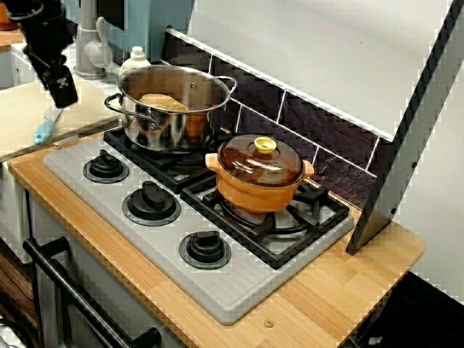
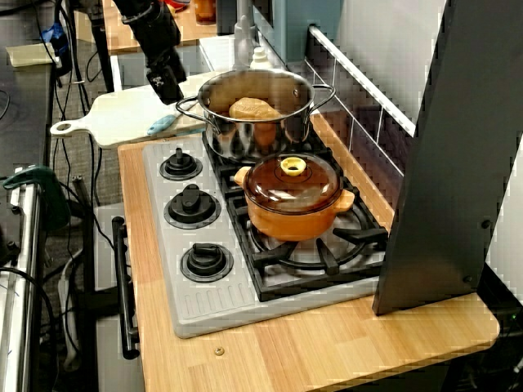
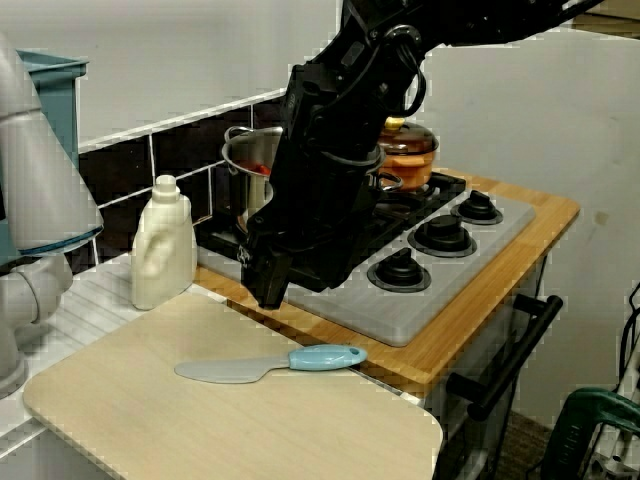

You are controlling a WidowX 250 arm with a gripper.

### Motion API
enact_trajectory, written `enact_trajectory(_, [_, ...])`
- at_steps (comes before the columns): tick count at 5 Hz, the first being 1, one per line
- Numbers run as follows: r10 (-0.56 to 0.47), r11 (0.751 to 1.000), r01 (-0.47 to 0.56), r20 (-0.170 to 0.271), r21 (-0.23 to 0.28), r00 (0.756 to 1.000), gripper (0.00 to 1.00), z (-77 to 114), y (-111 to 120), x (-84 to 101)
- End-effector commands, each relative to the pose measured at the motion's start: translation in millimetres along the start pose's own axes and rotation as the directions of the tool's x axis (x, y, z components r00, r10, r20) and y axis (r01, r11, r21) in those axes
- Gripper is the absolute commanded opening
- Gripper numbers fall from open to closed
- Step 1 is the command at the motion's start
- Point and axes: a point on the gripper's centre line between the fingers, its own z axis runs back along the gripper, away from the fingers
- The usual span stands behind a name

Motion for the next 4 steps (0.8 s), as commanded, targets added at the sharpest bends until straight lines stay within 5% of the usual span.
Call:
enact_trajectory(1, [-0.245, 0.969, 0.243, 0.055, 0.047, 0.968, 1.00, 23.2, -14.3, 22.9])
enact_trajectory(3, [-0.407, 0.912, 0.407, 0.023, -0.050, 0.913, 1.00, 46.9, -5.6, 27.2])
enact_trajectory(4, [-0.528, 0.837, 0.544, 0.171, -0.057, 0.832, 1.00, 65.1, -4.0, 18.5])
